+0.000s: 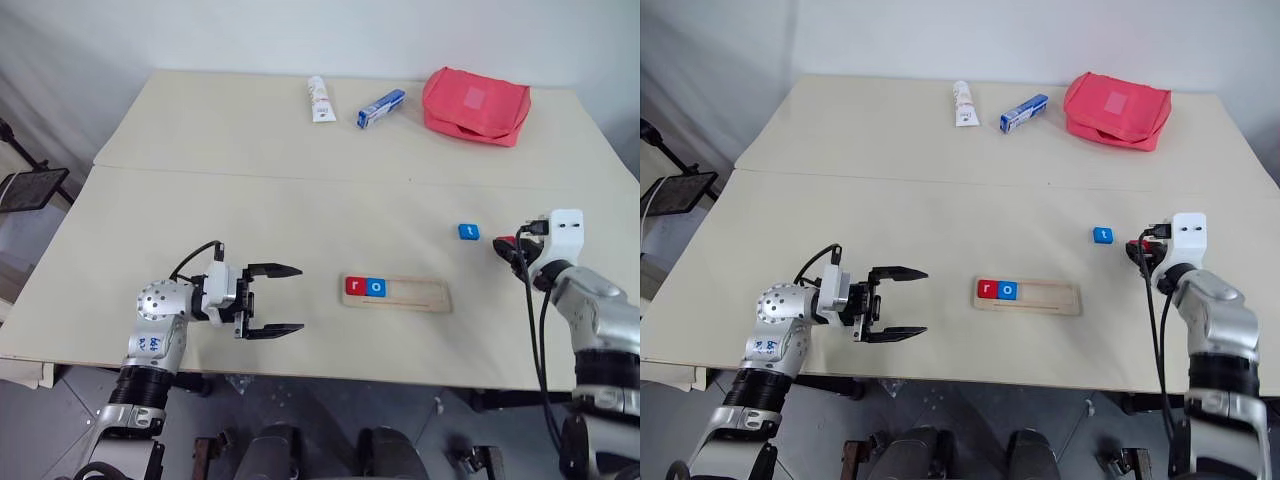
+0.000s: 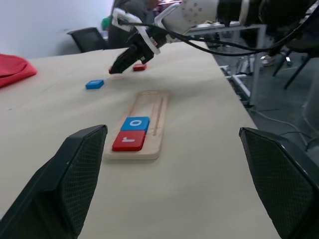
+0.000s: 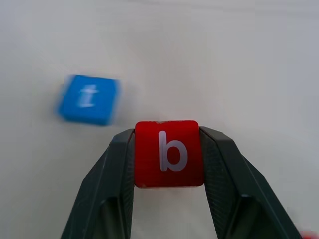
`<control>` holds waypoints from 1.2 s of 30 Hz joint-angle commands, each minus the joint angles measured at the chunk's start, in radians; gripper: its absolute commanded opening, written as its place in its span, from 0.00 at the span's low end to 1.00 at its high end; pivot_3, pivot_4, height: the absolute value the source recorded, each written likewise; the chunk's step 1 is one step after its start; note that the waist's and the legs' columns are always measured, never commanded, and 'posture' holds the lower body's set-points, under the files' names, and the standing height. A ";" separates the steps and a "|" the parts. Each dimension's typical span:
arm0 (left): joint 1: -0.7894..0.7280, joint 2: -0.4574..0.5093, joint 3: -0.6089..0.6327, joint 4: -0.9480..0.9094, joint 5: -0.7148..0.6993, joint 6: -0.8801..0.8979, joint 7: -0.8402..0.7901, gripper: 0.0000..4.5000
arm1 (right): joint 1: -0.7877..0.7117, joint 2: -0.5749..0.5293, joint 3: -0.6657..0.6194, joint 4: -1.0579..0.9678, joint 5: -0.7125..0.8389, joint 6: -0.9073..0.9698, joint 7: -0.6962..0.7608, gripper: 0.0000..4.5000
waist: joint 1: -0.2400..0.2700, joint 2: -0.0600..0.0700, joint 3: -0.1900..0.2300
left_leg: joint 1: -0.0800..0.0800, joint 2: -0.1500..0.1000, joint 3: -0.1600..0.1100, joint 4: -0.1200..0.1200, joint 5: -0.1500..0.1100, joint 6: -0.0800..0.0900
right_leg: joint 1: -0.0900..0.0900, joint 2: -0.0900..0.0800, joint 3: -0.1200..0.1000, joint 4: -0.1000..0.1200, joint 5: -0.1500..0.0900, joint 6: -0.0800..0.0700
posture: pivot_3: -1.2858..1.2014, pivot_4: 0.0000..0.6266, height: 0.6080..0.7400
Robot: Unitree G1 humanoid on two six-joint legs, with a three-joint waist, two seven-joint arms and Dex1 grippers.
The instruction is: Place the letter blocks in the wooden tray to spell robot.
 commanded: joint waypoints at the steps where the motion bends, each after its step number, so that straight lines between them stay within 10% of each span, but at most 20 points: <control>1: -0.035 0.005 0.015 0.055 -0.018 -0.037 -0.045 1.00 | 0.106 0.064 -0.092 -0.311 0.053 0.093 -0.120 0.33 | 0.001 0.000 0.000 | 0.000 0.000 0.000 0.000 0.000 0.000 | 0.000 0.000 0.000 0.000 0.000 0.000 | 0.52 0.24 1.00; 9: -0.123 -0.022 0.019 0.176 -0.009 -0.066 -0.084 1.00 | 0.324 0.219 -0.107 -0.675 0.096 0.312 -0.281 0.33 | 0.002 0.000 0.000 | 0.001 -0.001 0.000 0.000 0.000 0.000 | 0.001 0.001 0.003 0.000 0.000 0.000 | 0.52 0.24 1.00; 23: -0.105 -0.045 0.012 0.131 -0.015 -0.053 -0.076 1.00 | 0.313 0.228 -0.057 -0.599 0.064 0.294 -0.269 0.33 | -0.001 0.000 0.000 | 0.002 0.000 0.001 -0.001 0.000 -0.001 | 0.000 0.002 0.005 0.000 0.000 0.000 | 0.52 0.24 1.00; 32: -0.008 -0.027 0.022 -0.011 -0.026 0.003 -0.011 1.00 | 0.344 0.244 -0.042 -0.620 0.067 0.279 -0.267 1.00 | -0.001 0.000 0.000 | 0.002 0.000 0.001 -0.001 0.000 0.000 | 0.000 0.003 0.006 0.000 0.000 0.000 | 0.52 0.24 1.00; 36: 0.013 -0.030 0.023 -0.041 -0.024 0.015 0.014 1.00 | 0.356 0.148 -0.034 -0.644 0.082 0.268 -0.169 1.00 | 0.000 0.000 0.000 | 0.003 0.000 0.001 -0.001 0.000 0.000 | 0.001 0.003 0.007 0.000 0.000 0.000 | 0.52 0.24 1.00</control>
